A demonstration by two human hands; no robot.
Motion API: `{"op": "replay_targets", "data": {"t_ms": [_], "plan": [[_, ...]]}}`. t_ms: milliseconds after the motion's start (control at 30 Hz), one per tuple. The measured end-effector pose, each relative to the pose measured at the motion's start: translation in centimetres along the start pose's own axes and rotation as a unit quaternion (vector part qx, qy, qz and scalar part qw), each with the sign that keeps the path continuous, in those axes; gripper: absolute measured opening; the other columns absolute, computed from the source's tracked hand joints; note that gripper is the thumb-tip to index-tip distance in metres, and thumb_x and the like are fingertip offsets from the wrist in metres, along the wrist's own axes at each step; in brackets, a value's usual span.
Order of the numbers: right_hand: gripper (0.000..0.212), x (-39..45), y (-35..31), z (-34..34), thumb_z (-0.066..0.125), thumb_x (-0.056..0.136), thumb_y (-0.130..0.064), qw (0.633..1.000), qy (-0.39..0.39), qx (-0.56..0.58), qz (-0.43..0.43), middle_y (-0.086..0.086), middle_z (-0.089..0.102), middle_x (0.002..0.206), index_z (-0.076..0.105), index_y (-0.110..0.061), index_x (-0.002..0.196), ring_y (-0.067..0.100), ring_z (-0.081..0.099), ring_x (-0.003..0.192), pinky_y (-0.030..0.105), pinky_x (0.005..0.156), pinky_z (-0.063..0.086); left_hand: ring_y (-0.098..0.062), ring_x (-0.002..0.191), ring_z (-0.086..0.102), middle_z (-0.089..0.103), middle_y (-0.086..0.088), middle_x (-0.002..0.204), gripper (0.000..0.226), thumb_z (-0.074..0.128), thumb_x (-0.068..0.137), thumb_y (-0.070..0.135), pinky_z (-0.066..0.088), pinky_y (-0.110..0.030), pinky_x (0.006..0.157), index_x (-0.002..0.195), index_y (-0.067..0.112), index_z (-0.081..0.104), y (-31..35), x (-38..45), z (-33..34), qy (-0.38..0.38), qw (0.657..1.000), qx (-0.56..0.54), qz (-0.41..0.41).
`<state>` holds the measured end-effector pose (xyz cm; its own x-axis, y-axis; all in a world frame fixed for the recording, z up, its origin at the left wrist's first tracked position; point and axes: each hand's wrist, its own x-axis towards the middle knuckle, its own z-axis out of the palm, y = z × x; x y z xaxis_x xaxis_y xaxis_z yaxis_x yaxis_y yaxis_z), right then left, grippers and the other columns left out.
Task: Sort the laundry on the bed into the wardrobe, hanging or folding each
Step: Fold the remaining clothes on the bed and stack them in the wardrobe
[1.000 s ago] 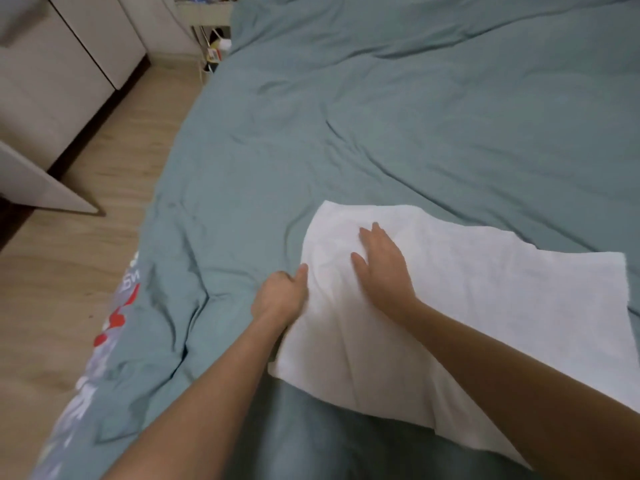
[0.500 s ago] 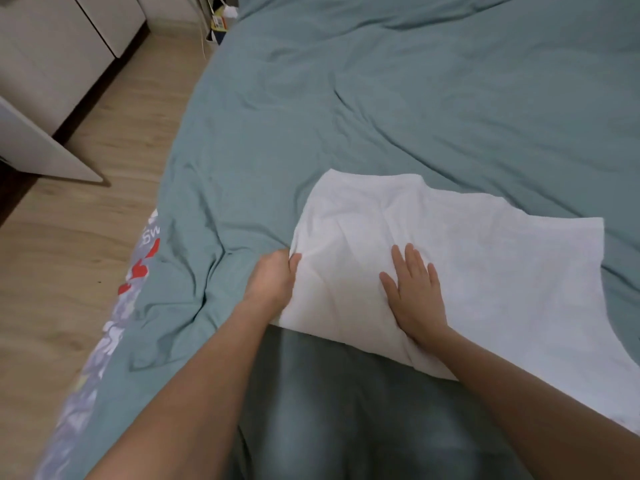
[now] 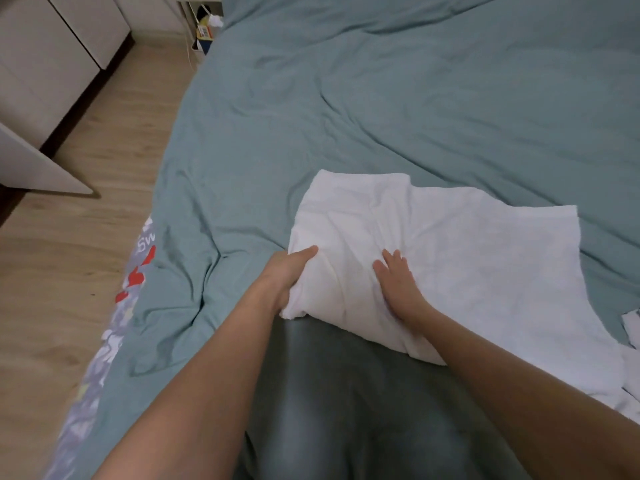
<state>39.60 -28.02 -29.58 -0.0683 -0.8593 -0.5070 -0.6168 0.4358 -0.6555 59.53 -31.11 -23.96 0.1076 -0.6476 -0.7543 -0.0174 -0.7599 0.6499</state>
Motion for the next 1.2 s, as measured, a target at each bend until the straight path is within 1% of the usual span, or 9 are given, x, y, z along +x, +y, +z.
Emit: {"op": "replay_targets", "data": {"t_ms": [100, 167, 267, 400, 567, 700, 900, 1000, 1200], "plan": [[0.042, -0.8, -1.6, -4.1, 0.031, 0.101, -0.045, 0.971, 0.040, 0.231, 0.035, -0.007, 0.047, 0.130, 0.047, -0.021, 0.132, 0.013, 0.045, 0.119, 0.033, 0.110, 0.030, -0.026, 0.088, 0.070, 0.072, -0.009, 0.100, 0.040, 0.073, 0.084, 0.030, 0.056, -0.035, 0.072, 0.114, 0.006, 0.061, 1.4, -1.2, 1.4, -0.047, 0.994, -0.096, -0.002], [0.024, -1.2, -2.4, -7.2, 0.040, 0.099, -0.044, 0.908, 0.040, 0.410, 0.078, -0.006, 0.051, 0.097, 0.052, -0.023, 0.104, 0.011, 0.052, 0.083, 0.030, 0.082, 0.046, -0.027, 0.092, 0.070, 0.073, -0.010, 0.104, 0.035, 0.072, 0.085, 0.027, 0.057, -0.039, 0.076, 0.113, 0.009, 0.062, 2.6, -2.5, 3.6, -0.078, 0.991, -0.105, 0.014], [0.036, -1.7, -2.4, -12.0, 0.045, 0.098, -0.046, 0.851, 0.017, 0.515, 0.096, 0.004, 0.057, 0.106, 0.053, -0.015, 0.115, 0.022, 0.059, 0.095, 0.039, 0.086, 0.051, -0.026, 0.090, 0.070, 0.073, -0.009, 0.101, 0.020, 0.070, 0.086, 0.020, 0.056, -0.043, 0.084, 0.105, 0.014, 0.066, 3.8, -5.2, 8.9, -0.116, 0.991, -0.046, 0.057], [0.044, -2.8, -0.3, -18.5, 0.047, 0.096, -0.047, 0.847, 0.011, 0.524, 0.090, 0.011, 0.057, 0.118, 0.051, -0.012, 0.122, 0.029, 0.061, 0.108, 0.045, 0.095, 0.050, -0.010, 0.087, 0.063, 0.068, 0.005, 0.101, 0.024, 0.064, 0.089, 0.013, 0.051, -0.023, 0.074, 0.112, 0.020, 0.060, 3.8, -8.4, 17.1, -0.163, 0.968, 0.107, 0.157], [0.037, -3.6, 5.0, -24.1, 0.045, 0.097, -0.048, 0.854, 0.046, 0.505, 0.115, 0.010, 0.059, 0.106, 0.052, -0.014, 0.110, 0.024, 0.062, 0.087, 0.035, 0.071, 0.052, -0.009, 0.109, 0.047, 0.053, 0.004, 0.126, 0.057, 0.059, 0.088, 0.005, 0.034, -0.018, 0.084, 0.141, 0.017, 0.042, 1.9, -10.2, 26.4, -0.214, 0.912, 0.247, 0.249], [0.033, -3.9, 11.0, -27.7, 0.048, 0.095, -0.047, 0.861, 0.071, 0.486, 0.135, 0.008, 0.059, 0.099, 0.053, -0.016, 0.103, 0.021, 0.061, 0.082, 0.034, 0.075, 0.052, -0.026, 0.128, 0.045, 0.046, -0.007, 0.142, 0.079, 0.053, 0.088, 0.008, 0.037, -0.026, 0.095, 0.154, 0.023, 0.012, -1.0, -10.4, 33.8, -0.185, 0.881, 0.353, 0.254], [0.025, -2.5, 16.3, -28.8, 0.061, 0.090, -0.041, 0.934, 0.063, 0.310, 0.167, 0.001, 0.050, 0.086, 0.054, -0.017, 0.095, 0.014, 0.048, 0.069, 0.026, 0.060, 0.039, -0.028, 0.136, 0.035, 0.031, -0.017, 0.149, 0.084, 0.050, 0.094, 0.013, 0.029, -0.030, 0.107, 0.152, 0.008, -0.010, -6.0, -9.6, 39.7, -0.153, 0.834, 0.488, 0.207], [0.026, -0.4, 17.0, -28.1, 0.064, 0.087, -0.040, 0.958, 0.076, 0.226, 0.158, 0.002, 0.057, 0.092, 0.053, -0.017, 0.085, 0.018, 0.056, 0.081, 0.032, 0.073, 0.049, -0.029, 0.135, 0.036, 0.033, -0.017, 0.148, 0.082, 0.050, 0.094, 0.013, 0.029, -0.029, 0.106, 0.152, 0.004, -0.008, -7.3, -9.1, 39.7, -0.132, 0.842, 0.482, 0.201], [0.054, 3.2, 16.1, -25.3, 0.074, 0.080, -0.028, 0.964, 0.118, 0.195, 0.141, 0.006, 0.057, 0.109, 0.051, -0.002, 0.121, 0.026, 0.058, 0.108, 0.029, 0.083, 0.047, -0.035, 0.106, 0.055, 0.059, -0.022, 0.115, 0.049, 0.061, 0.086, 0.013, 0.035, -0.026, 0.075, 0.127, -0.005, 0.042, -8.2, -8.4, 38.3, -0.105, 0.871, 0.407, 0.255]]}}
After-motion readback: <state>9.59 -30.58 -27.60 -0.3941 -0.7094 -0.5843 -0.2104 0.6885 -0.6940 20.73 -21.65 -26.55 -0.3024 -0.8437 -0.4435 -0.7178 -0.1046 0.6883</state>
